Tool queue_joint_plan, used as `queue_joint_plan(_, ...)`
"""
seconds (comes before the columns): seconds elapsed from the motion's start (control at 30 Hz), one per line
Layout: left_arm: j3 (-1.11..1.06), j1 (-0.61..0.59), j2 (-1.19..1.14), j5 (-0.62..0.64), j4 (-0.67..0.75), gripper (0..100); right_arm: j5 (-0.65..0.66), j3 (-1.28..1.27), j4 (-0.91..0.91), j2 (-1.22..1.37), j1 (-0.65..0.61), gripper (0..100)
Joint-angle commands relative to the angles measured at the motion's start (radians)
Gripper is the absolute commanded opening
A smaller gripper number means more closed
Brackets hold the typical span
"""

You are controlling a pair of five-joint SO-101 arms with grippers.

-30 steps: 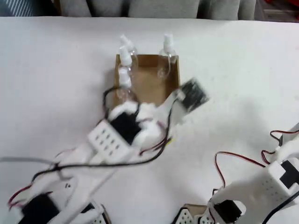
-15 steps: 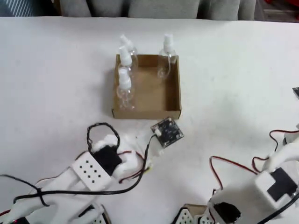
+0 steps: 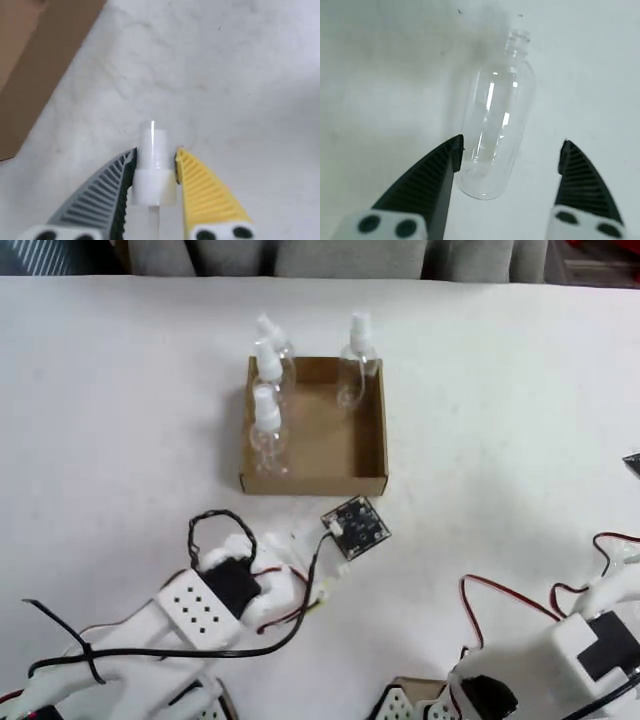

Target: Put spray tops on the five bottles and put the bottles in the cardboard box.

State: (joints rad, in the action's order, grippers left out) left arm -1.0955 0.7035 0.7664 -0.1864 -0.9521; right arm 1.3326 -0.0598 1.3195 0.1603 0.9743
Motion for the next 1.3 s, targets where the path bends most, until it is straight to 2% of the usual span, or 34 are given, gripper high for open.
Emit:
queue_joint_plan(0.0, -0.003, -0.007, 0.027, -0.003, 0.018, 2, 0.009, 0.000, -0.015, 0.016, -0.008, 32.0)
queue_joint_plan(0.23, -0.005, -0.007, 0.024, -0.002, 0.018, 2, 0.006, 0.006, -0.022, 0.101, -0.044, 31.6)
queue_joint_plan(0.47, -0.035, -0.007, 0.028, -0.008, 0.025, 2, 0.005, 0.005, -0.122, 0.174, -0.059, 31.6)
queue_joint_plan(0.83, -0.035, -0.007, 0.028, -0.008, 0.025, 2, 0.009, 0.003, -0.166, 0.191, -0.064, 30.7)
queue_joint_plan(0.9, -0.035, -0.007, 0.028, -0.008, 0.025, 2, 0.012, 0.000, -0.182, 0.193, -0.062, 24.0)
queue_joint_plan(1.03, -0.035, -0.007, 0.028, -0.008, 0.025, 2, 0.012, 0.026, -0.183, 0.228, -0.062, 0.0)
queue_joint_plan(1.1, -0.035, -0.007, 0.028, -0.008, 0.025, 2, 0.012, 0.066, -0.179, 0.251, -0.061, 4.2)
queue_joint_plan(1.17, -0.035, -0.007, 0.028, -0.008, 0.025, 2, 0.006, 0.118, -0.154, 0.259, -0.053, 1.4)
queue_joint_plan(1.27, -0.035, -0.007, 0.028, -0.008, 0.025, 2, 0.002, 0.221, -0.008, 0.231, -0.035, 1.6)
